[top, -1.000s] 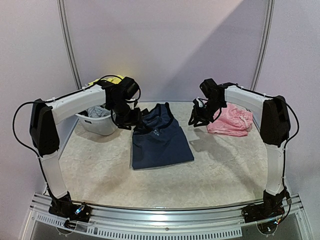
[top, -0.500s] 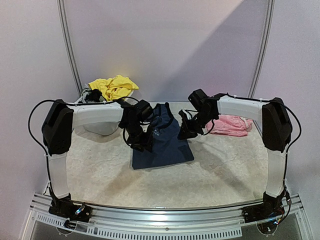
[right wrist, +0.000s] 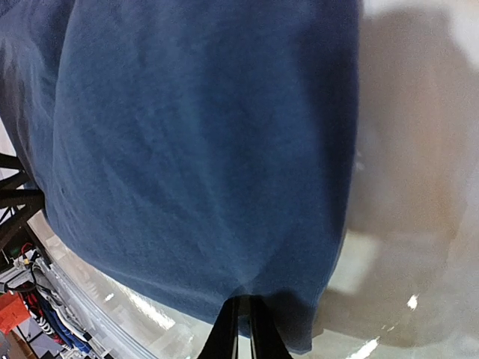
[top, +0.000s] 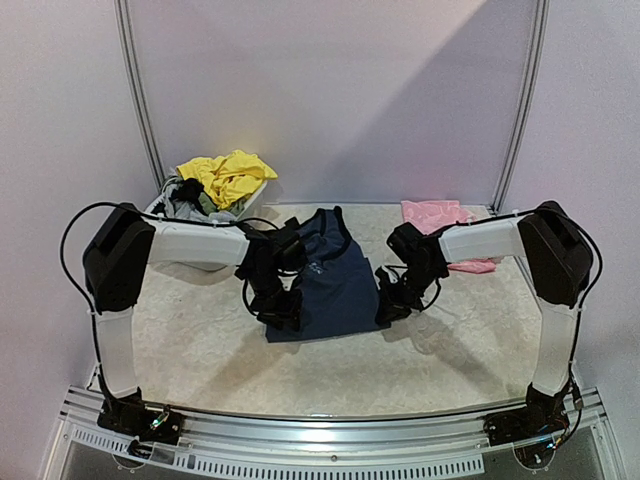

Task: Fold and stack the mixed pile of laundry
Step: Move the 2/3-rectangle-folded tank top to the center of the board.

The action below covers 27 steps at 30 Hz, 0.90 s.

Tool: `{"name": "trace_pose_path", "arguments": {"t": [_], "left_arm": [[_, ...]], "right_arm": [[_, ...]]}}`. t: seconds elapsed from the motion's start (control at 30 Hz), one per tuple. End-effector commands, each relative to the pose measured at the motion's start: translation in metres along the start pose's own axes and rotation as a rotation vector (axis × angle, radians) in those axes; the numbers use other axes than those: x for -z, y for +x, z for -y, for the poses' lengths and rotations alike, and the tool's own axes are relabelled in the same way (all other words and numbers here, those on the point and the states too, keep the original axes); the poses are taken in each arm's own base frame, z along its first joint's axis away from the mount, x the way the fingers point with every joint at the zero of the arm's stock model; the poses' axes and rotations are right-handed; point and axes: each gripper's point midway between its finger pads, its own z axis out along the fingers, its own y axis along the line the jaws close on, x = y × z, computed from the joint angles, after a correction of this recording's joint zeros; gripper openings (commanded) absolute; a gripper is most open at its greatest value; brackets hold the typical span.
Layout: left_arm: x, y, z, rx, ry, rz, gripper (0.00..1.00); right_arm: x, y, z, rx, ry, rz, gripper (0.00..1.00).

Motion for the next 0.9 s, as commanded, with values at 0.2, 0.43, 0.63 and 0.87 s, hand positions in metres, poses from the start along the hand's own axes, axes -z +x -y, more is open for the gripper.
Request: {"name": "trace_pose_path", "arguments": {"t": [0.2, 0.43, 0.63, 0.87], "left_arm": [[-0.011, 0.054, -0.004, -0.06, -0.021, -0.06, 0.42], [-0.014, 0.112, -0.014, -0.094, -0.063, -0.108, 0.42], [-0.007, 0.173, -0.047, -0.027, -0.095, -0.118, 0.43], [0.018, 0.177, -0.051, -0.077, -0.099, -0.068, 0.43]], "right_arm": [[-0.018, 0.086, 0.033, -0.11, 0.111, -0.064, 0.07], [-0.04, 0.156, 0.02, -0.034, 0.204, -0.132, 0.07], [-0.06, 0.198, 0.005, -0.027, 0.263, -0.148, 0.06], [-0.027, 0.195, -0.016, -0.013, 0.301, -0.097, 0.06]]}}
